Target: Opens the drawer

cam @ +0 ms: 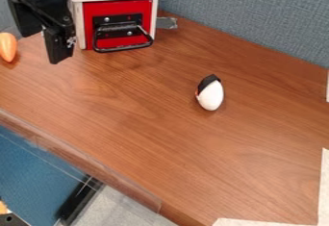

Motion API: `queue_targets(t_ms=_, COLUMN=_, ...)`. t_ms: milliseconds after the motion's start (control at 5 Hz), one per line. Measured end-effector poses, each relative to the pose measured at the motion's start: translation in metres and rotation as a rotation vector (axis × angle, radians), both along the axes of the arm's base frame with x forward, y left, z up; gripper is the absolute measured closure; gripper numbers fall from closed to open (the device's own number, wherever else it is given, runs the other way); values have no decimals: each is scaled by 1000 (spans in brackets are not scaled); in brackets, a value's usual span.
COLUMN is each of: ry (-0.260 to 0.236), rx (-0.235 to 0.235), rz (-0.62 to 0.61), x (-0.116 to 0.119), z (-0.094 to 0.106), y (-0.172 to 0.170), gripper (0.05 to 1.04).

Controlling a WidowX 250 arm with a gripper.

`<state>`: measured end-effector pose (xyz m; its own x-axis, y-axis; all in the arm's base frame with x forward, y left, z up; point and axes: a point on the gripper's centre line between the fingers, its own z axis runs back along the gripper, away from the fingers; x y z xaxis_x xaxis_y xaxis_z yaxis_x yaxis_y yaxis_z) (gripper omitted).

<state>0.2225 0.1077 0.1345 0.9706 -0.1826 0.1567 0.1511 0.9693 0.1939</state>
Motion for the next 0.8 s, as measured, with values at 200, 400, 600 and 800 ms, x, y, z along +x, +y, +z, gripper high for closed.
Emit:
queue_targets(t_ms=200, ry=22, rx=-8, rz=-3, x=-1, z=-6, y=0, gripper=84)
queue_targets(t_ms=400, ry=43, rx=-17, rz=-66, x=21, z=-20, y=0, gripper=84)
queue_targets(t_ms=600, ry=44, rx=-38, rz=-180, x=50, z=-29, y=3, gripper=84)
queue_targets(t_ms=800, ry=9, rx=-13, rz=-327, x=77, z=-39, y=8, gripper=84)
